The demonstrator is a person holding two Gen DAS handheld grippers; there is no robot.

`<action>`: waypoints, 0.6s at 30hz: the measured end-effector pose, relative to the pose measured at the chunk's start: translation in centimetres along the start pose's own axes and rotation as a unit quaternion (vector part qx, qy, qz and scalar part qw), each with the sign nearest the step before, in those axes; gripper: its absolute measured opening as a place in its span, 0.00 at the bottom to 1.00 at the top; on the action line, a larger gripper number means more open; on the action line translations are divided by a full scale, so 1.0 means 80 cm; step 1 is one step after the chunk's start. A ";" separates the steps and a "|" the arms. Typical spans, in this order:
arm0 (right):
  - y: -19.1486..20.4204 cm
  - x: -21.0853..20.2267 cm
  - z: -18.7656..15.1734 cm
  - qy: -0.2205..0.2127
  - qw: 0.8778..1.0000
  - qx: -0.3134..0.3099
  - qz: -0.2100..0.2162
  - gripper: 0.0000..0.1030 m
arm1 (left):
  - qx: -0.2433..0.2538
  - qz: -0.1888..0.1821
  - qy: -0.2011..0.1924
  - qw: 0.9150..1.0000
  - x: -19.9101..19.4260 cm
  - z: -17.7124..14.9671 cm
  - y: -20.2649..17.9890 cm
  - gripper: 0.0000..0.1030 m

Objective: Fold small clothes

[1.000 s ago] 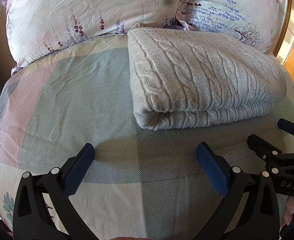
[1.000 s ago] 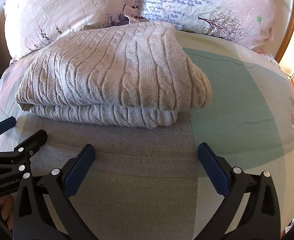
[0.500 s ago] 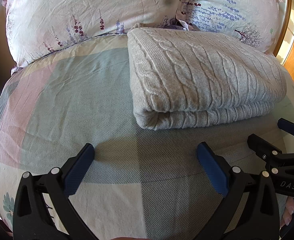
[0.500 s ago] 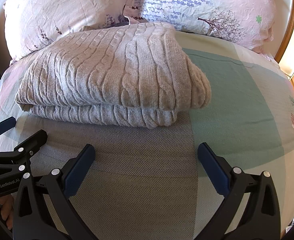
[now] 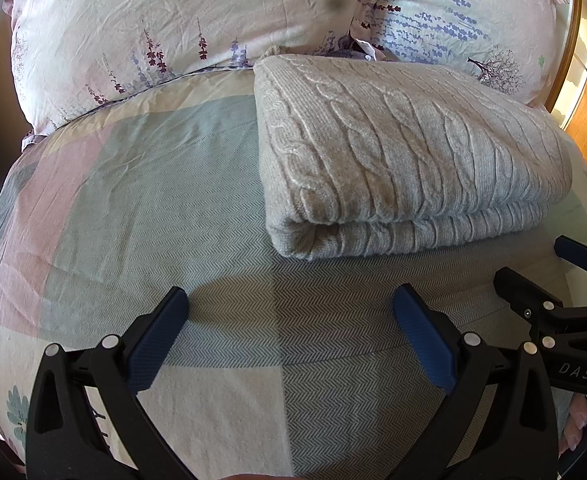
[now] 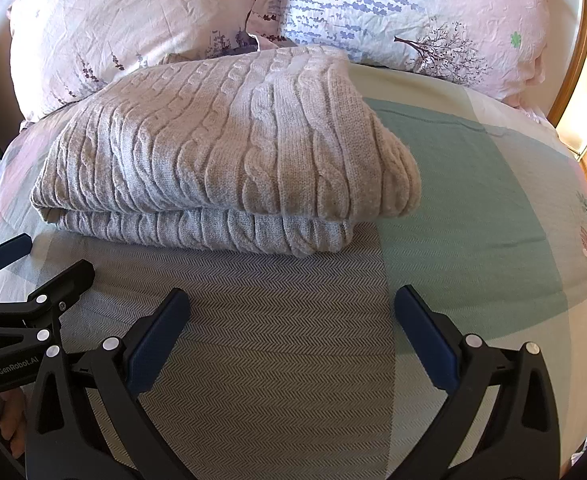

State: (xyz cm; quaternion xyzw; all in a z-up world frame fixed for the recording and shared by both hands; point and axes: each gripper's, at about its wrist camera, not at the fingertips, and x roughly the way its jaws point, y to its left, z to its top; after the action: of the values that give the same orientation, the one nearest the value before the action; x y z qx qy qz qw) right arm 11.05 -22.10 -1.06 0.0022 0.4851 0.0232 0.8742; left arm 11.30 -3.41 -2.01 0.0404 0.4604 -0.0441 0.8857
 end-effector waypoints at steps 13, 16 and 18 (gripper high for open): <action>0.000 -0.001 0.000 -0.001 1.000 0.001 -0.001 0.99 | 0.000 0.000 0.000 1.000 0.000 0.000 0.000 0.98; 0.000 -0.001 0.000 -0.001 1.000 0.001 -0.001 0.99 | 0.000 0.000 0.000 1.000 0.000 0.000 0.000 0.98; 0.001 -0.001 0.000 -0.001 1.000 0.001 -0.001 0.99 | 0.000 -0.001 -0.001 1.000 0.000 0.000 0.000 0.98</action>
State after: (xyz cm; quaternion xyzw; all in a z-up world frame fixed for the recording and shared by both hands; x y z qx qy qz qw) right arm 11.04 -22.05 -1.00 0.0027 0.4842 0.0221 0.8747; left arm 11.33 -3.40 -2.02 0.0401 0.4594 -0.0446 0.8862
